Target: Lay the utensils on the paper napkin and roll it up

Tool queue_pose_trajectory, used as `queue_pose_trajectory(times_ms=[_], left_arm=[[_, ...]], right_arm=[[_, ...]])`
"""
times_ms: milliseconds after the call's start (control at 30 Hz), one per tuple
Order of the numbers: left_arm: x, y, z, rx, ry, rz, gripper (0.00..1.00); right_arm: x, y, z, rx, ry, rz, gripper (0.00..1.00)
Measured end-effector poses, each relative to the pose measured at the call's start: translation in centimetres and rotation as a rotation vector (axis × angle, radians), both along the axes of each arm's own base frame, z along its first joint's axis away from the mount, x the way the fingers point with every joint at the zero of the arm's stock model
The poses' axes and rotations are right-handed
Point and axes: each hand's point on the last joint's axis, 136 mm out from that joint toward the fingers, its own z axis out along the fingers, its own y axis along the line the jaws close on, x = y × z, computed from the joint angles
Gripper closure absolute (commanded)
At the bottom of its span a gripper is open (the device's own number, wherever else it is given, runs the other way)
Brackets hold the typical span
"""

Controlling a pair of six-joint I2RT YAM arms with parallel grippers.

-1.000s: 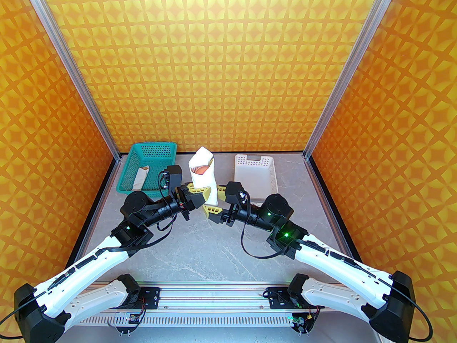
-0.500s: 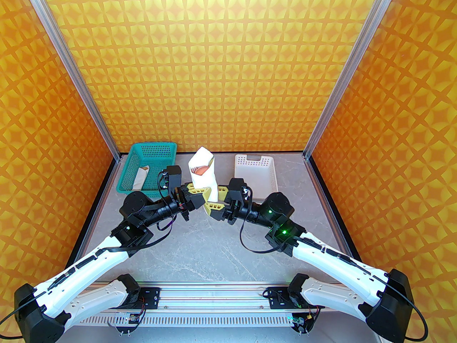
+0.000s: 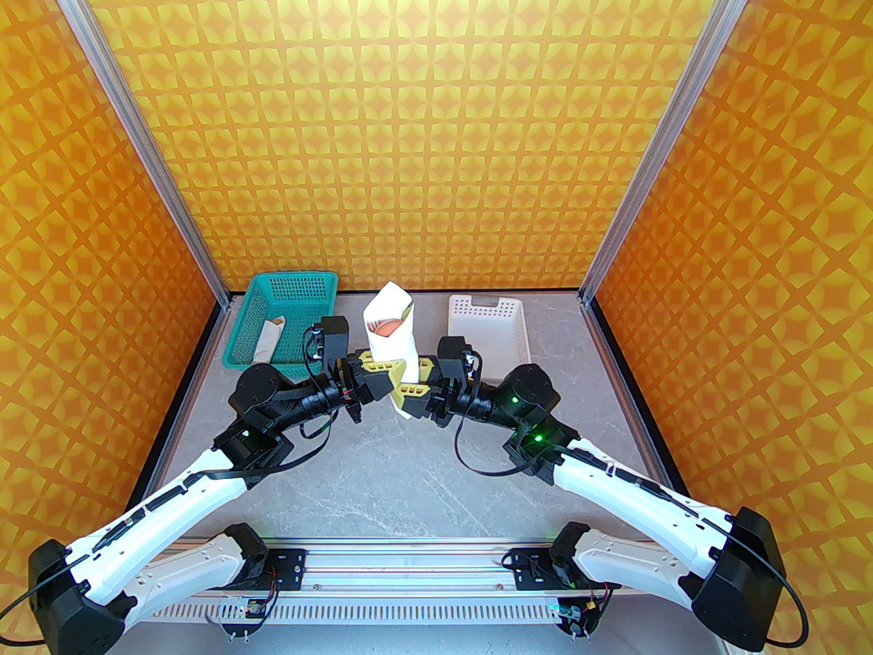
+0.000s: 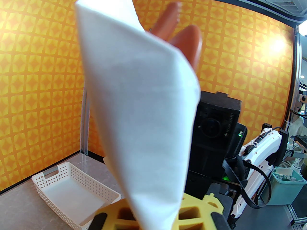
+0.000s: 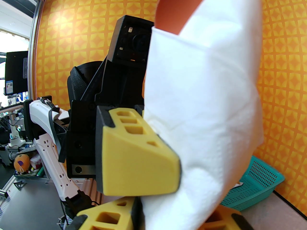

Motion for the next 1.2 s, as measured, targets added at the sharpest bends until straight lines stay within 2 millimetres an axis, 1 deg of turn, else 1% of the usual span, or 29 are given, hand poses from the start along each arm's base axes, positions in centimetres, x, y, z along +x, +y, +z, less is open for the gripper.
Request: queue_pose_trajectory(times_ms=[300, 367, 400, 467, 567, 633, 733, 800, 867, 967, 1067, 1200], left_arm=[[-0.9, -0.3, 0.7, -0.002, -0.043, -0.05, 1.0], [-1.0, -0.4, 0.8, 0.0, -0.047, -0.056, 0.97], [-1.0, -0.4, 0.7, 0.001, -0.047, -0.058, 0.94], [-1.1, -0.4, 0.8, 0.002, -0.048, -0.063, 0.92], [-1.2, -0.4, 0.8, 0.002, -0.051, -0.067, 0.81], [-1.2, -0.4, 0.8, 0.005, -0.041, -0.069, 0.69], [-1.2, -0.4, 0.6, 0.019, -0.019, -0.072, 0.56], [-1.2, -0.1, 0.5, 0.027, -0.008, -0.07, 0.49], [-1.2, 0.2, 0.4, 0.035, 0.004, -0.065, 0.46], [-1.2, 1.2, 0.6, 0.038, 0.008, -0.051, 0.38], [-1.0, 2.9, 1.5, 0.019, 0.002, -0.014, 0.29], [-1.2, 5.0, 2.7, -0.007, -0.018, 0.015, 0.15]], right_arm=[[-0.7, -0.3, 0.6, 0.027, 0.051, 0.075, 0.91], [-0.8, -0.4, 0.6, 0.029, 0.061, 0.084, 0.94], [-0.8, -0.5, 0.6, 0.03, 0.065, 0.09, 0.95], [-0.9, -0.5, 0.7, 0.032, 0.075, 0.097, 0.99], [-0.9, -0.7, 0.8, 0.035, 0.083, 0.11, 1.0], [-0.7, -1.0, 0.9, 0.039, 0.078, 0.107, 1.0], [0.2, -1.7, 1.2, 0.053, 0.066, 0.079, 1.0], [0.7, -2.2, 1.2, 0.057, 0.068, 0.064, 1.0], [1.1, -2.5, 1.0, 0.06, 0.074, 0.051, 1.0], [1.8, -3.1, 0.6, 0.061, 0.089, 0.026, 1.0], [2.3, -3.6, 0.4, 0.062, 0.101, 0.006, 1.0], [1.9, -3.8, 0.9, 0.075, 0.101, 0.024, 1.0]])
